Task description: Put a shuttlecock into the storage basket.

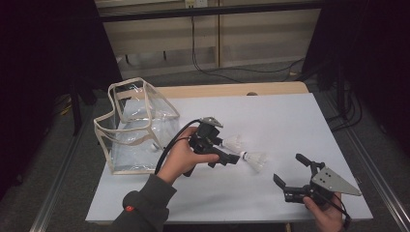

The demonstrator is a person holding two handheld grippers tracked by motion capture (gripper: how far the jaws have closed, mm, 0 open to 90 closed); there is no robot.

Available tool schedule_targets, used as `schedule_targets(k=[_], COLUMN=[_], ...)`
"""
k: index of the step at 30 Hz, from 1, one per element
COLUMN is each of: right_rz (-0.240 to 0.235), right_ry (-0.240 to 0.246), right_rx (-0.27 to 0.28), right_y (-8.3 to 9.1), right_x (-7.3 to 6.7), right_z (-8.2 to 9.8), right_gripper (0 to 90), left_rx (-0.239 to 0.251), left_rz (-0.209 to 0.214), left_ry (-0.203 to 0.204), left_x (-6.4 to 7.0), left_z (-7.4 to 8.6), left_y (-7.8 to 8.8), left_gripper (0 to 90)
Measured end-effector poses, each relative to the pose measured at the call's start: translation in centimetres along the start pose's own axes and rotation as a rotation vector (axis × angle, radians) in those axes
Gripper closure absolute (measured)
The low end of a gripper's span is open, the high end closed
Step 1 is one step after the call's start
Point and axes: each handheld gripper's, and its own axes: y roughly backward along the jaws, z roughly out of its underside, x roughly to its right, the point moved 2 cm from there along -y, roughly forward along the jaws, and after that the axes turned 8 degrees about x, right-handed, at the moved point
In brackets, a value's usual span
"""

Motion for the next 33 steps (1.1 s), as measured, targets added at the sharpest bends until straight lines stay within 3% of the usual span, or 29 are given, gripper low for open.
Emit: schedule_targets(k=[11, 13, 15, 33], right_rz=[0.0, -0.002, -0.002, -0.002], right_ry=[0.0, 0.003, 0.001, 0.002], right_rx=[-0.003, -0.004, -0.004, -0.004], right_y=[0.0, 0.0, 0.0, 0.0], right_x=[0.0, 0.0, 0.0, 0.0], right_z=[0.0, 0.1, 0.1, 0.1], right_gripper=[1.3, 1.3, 1.3, 1.3], left_rx=[0.013, 0.003, 0.013, -0.006], left_rz=[0.029, 0.017, 0.036, 0.06], left_ry=[-0.027, -0.034, -0.028, -0.042], left_x=[0.3, 0.3, 0.4, 0.8], left_z=[0.4, 0.4, 0.5, 1.0], left_y=[-0.8, -0.9, -1.2, -3.2], left_gripper=[5.0, 5.3, 5.5, 10.0])
